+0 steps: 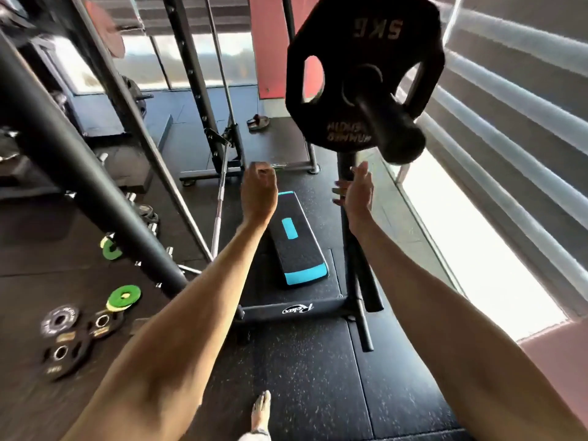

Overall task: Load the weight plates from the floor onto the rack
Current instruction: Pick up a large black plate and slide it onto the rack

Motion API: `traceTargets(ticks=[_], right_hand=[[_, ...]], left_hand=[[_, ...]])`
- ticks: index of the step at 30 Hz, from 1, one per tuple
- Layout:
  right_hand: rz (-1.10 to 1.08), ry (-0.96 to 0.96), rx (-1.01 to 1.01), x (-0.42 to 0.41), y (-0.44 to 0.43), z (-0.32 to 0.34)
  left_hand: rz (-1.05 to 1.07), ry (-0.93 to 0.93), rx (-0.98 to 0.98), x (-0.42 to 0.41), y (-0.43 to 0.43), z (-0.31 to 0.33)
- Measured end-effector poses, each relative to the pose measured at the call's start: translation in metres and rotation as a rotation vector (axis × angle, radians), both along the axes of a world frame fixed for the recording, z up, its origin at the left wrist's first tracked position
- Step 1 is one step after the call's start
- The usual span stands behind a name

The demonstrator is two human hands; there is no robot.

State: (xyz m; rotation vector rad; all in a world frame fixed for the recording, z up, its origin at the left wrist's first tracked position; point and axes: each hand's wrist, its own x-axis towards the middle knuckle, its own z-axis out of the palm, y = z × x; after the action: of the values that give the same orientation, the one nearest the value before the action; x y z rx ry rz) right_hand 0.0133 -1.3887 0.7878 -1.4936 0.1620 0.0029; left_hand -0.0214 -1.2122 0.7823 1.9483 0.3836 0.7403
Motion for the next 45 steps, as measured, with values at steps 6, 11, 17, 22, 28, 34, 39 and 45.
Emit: traceTargets(ticks=[6,11,17,22,28,34,39,45], right_hand=[[0.454,0.196,-0.29,-0.054,0.104,-0.074],[0.799,0.133,-0.585,-0.121,0.211,-0.11],[1.22,0.012,-0.878,-0.215,0.352,-0.16],[1.502,-0.115,-1.071,-0.293,0.47,-0.191],[1.719,-0.183,-1.233,-0.355,0.579,-0.219],[1.81,-0.262,-1.3,-0.383,0.668,-0.246],[1.823,-0.267,-1.315,-0.381,0.749,-0.272],[1.822,-0.191,-1.279,-0.355,0.867,-0.324]], left_hand=[[0.115,0.424,-0.143,-0.086,0.102,-0.113],[0.178,0.706,-0.207,-0.188,0.177,-0.155],[0.284,0.917,-0.203,-0.317,0.282,-0.211],[0.303,1.049,-0.214,-0.406,0.381,-0.243],[0.32,1.114,-0.221,-0.482,0.466,-0.259],[0.371,1.094,-0.319,-0.516,0.544,-0.286],[0.405,1.072,-0.402,-0.514,0.623,-0.304],[0.432,1.105,-0.445,-0.485,0.742,-0.338]])
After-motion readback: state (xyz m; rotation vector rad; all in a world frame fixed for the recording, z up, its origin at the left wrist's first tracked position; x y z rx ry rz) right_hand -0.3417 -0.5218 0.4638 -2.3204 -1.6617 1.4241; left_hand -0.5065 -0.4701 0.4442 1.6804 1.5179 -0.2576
